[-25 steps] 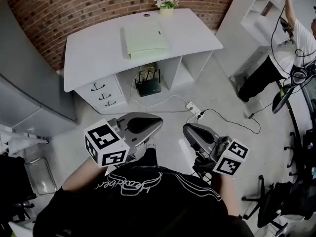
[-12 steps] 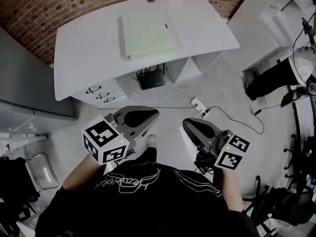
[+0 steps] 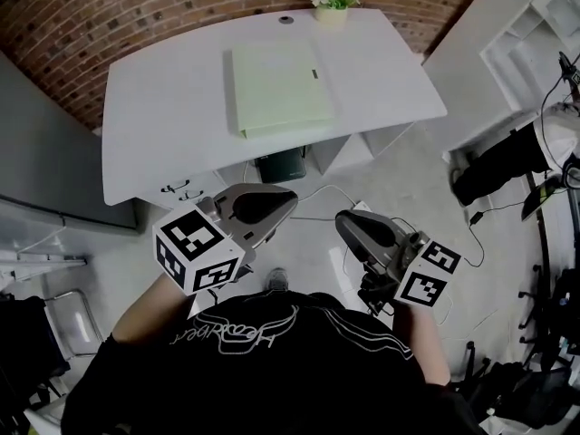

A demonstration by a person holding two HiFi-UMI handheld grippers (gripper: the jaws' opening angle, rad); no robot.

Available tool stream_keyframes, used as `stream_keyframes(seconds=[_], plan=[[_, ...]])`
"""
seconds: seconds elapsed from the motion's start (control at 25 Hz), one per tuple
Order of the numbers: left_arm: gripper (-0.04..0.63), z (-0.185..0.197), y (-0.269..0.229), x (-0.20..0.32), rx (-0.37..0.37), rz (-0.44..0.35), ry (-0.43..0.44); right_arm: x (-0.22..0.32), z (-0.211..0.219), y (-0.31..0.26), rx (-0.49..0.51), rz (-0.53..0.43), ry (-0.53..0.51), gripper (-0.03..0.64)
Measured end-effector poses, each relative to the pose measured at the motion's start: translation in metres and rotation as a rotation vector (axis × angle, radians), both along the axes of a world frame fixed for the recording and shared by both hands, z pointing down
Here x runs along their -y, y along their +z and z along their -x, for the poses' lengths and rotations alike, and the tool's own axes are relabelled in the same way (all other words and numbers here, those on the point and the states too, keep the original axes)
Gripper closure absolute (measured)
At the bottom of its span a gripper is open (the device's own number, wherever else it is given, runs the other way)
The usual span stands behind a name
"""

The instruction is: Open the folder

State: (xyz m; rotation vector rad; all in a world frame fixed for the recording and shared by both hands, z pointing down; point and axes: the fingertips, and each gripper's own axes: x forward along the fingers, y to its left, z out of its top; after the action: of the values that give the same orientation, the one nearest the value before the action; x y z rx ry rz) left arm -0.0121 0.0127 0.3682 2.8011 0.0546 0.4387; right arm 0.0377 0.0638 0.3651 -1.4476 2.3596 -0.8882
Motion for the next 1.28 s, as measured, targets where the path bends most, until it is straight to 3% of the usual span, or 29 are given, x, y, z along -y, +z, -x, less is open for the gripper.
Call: stream_keyframes(seconds=[0.28, 0.64, 1.28], plan=[[0.594, -0.003, -0.003, 0.005, 0.0, -0.015, -0.011, -0.003, -0.004, 0.003, -0.003, 0.003, 0.015, 0.614], [0.594, -0.016, 0.012, 0.006, 0.057, -0.035, -0.016, 0.004, -0.014, 0.004, -0.004, -0.004, 0.009, 0.614], [0.592, -0.063, 0.017, 0.08, 0.089, -0.09, -0.12, 0.058, -0.076, 0.004, 0.022, 0.006, 0.022, 0.612]])
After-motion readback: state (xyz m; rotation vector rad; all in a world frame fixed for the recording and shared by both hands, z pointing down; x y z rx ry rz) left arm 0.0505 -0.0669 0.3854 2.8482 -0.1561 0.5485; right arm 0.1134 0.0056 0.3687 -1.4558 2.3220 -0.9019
